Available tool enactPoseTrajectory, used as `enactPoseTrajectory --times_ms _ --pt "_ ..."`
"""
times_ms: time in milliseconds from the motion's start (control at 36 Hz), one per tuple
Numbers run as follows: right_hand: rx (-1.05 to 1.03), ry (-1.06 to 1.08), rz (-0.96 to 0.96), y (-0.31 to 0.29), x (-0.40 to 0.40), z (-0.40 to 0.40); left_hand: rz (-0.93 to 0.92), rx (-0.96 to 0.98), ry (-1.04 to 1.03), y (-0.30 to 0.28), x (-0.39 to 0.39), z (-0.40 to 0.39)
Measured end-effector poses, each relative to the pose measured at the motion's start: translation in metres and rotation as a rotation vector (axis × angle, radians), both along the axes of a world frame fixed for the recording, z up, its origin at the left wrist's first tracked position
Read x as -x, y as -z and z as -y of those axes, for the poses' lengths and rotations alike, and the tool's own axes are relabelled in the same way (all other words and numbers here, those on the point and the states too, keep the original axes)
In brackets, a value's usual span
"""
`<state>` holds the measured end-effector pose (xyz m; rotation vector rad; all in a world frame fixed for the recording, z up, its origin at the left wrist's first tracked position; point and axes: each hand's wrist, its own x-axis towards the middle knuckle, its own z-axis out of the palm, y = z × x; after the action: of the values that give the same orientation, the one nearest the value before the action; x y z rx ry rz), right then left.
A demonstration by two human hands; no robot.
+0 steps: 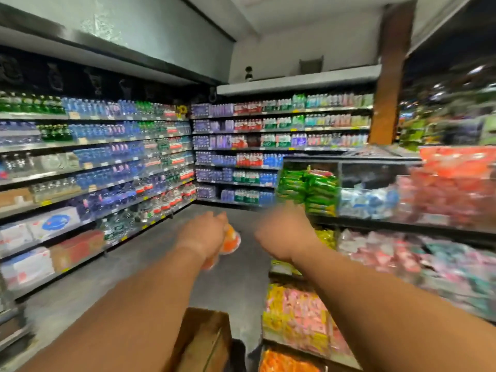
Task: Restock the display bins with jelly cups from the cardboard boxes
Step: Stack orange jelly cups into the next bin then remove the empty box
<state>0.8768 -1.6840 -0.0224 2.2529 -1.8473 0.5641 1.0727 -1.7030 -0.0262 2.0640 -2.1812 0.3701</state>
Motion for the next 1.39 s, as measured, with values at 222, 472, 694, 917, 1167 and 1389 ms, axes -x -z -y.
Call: enactPoseTrajectory --times_ms 222,472,694,917,1167,1389 --pt "0.005 0.251 0.098 -0.026 0.187 -0.068 -0.022 0.04 0.306 -0.032 0.204 -0.011" --pt "-0.042 0.479 0.104 -0.036 0.395 -0.144 -0.04 0.015 0.515 -0.043 0.418 -0.045" --pt "-0.08 0.588 0.176 -0.039 0.53 -0.152 -0.02 -0.031 0.666 -0.054 0.571 -0.046" --pt "-0.096 0.633 0.173 -0.031 0.622 -0.111 -0.029 -0.029 0.732 -0.053 0.677 0.004" --pt "-0.116 0.654 0.204 -0.04 0.711 -0.037 -0.012 -0.049 0.757 -0.057 0.774 0.078" --pt "-0.136 0.599 0.175 -0.032 0.803 0.041 -0.029 -0.037 0.709 -0.05 0.851 0.141"
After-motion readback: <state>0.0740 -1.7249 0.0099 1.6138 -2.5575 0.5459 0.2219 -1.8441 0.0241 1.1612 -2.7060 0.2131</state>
